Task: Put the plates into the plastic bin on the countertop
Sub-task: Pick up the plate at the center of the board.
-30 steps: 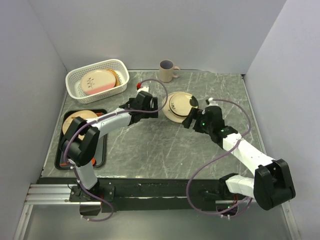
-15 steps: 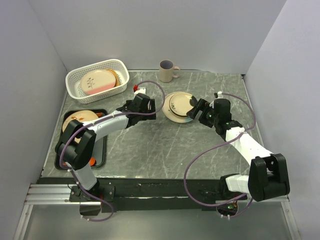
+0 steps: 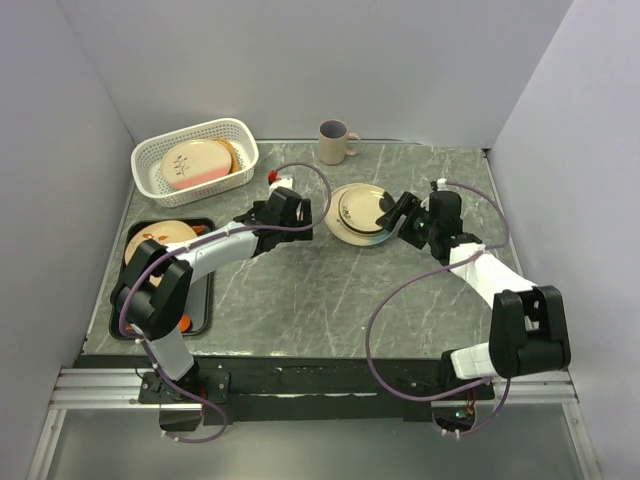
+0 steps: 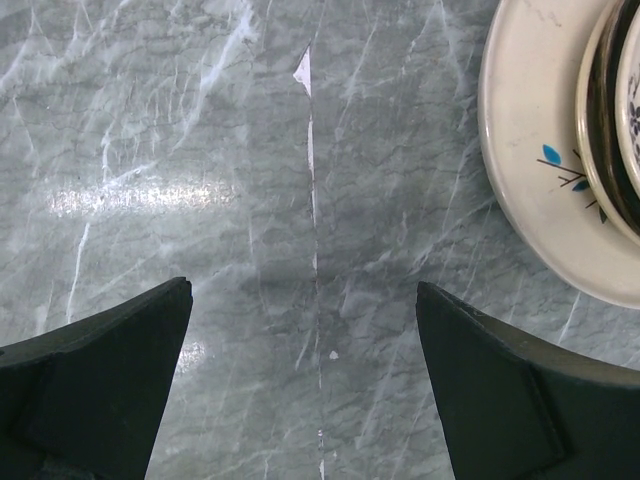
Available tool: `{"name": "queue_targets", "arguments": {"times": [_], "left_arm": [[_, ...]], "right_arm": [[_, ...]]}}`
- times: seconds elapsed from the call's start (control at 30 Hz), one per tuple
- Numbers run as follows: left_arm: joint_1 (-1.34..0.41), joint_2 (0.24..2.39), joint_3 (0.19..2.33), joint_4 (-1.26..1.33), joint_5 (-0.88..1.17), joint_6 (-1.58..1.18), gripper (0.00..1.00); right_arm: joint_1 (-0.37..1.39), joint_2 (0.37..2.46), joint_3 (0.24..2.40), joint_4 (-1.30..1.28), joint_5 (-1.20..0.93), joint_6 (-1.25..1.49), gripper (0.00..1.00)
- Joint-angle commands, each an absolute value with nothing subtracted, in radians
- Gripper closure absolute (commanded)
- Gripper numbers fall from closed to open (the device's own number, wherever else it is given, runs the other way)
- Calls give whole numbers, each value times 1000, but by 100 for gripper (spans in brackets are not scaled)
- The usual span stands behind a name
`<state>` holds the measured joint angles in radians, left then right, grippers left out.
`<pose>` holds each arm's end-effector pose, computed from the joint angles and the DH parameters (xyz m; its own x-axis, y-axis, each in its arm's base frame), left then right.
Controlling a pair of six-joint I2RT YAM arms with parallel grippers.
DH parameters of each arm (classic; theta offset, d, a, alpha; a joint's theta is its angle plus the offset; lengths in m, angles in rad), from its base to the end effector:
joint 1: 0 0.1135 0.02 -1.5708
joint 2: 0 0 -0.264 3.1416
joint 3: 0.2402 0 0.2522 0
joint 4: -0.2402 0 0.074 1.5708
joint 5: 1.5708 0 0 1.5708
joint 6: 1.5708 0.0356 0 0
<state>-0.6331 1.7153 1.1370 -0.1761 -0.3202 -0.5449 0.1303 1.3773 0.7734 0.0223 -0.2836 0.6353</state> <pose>0.3085 -0.2125 0.2173 -0.6674 -0.1205 -0.7349 0.0359 0.9805 -0.1934 0.2915 0.0482 0.2234 -0.6500 0.4894 -0.5813 0.0362 0.7841 0.6196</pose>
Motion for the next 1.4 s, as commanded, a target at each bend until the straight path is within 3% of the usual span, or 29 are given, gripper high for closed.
{"name": "queue_targets", "arguments": {"times": [0.0,0.73,0.9,1.1,1.37], "left_arm": [[-643,1667,1132,-186,-342,-569,1],[-652,1643,1120,-230,-374,-580,1],[-653,1651,1118,-219,-364,-586,1],[-655,1651,1111,-201,-348,-591,1],[-653,1655,1137,-166,-314,-587,1]], "right_arm": [[120,1423,831,101,-319,661,19],[118,1566,907,114,-275,692,55],[118,1589,914,114,-267,693,82],[118,1603,914,118,-270,692,100],[117,1597,900,141,-288,687,100]]}}
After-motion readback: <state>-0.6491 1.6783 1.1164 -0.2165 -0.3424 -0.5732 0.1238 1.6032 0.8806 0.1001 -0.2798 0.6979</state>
